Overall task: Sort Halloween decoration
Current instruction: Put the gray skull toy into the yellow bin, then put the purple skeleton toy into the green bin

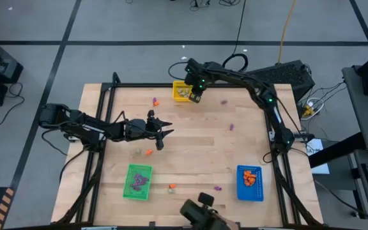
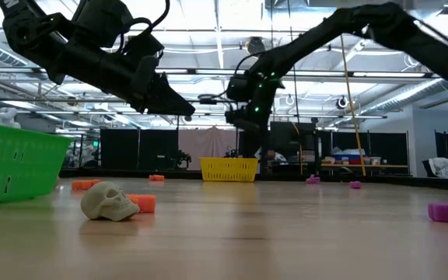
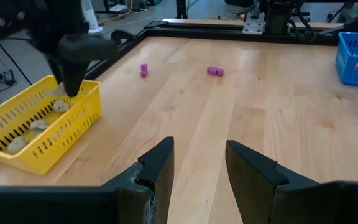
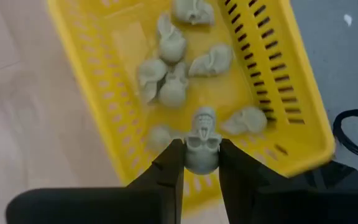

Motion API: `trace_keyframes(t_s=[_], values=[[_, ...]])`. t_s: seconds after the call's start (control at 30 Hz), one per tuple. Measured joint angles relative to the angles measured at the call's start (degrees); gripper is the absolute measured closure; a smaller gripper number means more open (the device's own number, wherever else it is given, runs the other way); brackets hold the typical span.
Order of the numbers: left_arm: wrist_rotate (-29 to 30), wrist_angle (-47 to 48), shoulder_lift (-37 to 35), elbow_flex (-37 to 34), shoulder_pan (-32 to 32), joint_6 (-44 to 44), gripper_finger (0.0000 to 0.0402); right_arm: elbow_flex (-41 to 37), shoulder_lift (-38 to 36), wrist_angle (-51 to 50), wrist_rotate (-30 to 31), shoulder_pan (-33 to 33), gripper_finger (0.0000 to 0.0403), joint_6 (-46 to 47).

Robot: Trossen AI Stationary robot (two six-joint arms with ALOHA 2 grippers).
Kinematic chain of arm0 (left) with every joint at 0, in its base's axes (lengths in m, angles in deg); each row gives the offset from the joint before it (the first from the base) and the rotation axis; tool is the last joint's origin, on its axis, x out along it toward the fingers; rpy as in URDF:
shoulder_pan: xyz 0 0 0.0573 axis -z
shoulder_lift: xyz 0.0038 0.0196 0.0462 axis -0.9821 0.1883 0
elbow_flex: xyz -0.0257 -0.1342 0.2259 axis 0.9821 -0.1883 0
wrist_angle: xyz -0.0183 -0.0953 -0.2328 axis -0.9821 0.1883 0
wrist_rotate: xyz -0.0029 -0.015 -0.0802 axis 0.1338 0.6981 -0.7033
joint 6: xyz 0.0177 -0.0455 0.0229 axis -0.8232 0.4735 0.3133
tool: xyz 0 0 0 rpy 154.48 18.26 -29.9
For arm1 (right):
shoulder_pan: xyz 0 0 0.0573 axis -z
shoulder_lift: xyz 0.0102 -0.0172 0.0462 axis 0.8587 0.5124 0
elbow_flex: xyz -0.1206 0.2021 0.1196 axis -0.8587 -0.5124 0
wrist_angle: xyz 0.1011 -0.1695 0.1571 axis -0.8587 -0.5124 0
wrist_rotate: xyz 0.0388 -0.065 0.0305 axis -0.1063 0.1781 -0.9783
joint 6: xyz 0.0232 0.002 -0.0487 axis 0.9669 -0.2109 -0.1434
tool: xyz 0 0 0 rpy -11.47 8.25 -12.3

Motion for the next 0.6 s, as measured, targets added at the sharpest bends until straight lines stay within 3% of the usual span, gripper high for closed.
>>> trace_keyframes(t_s=[0.17, 0.47, 0.6], values=[[0.01, 0.02, 0.0, 0.0, 0.0, 0.0, 0.0259, 4.26, 3.68, -1.12, 0.26, -0.15, 0.0326, -0.35], [0.02, 0.0, 0.01, 0.0, 0.02, 0.02, 0.0259, 4.31, 2.11, -1.28, 4.68, -2.07, 0.023, -1.38], [0.11, -0.03, 0.0, 0.0, 0.0, 0.15, 0.0259, 4.36, 1.27, -0.92, 4.69, -2.26, 0.0237, -1.33]])
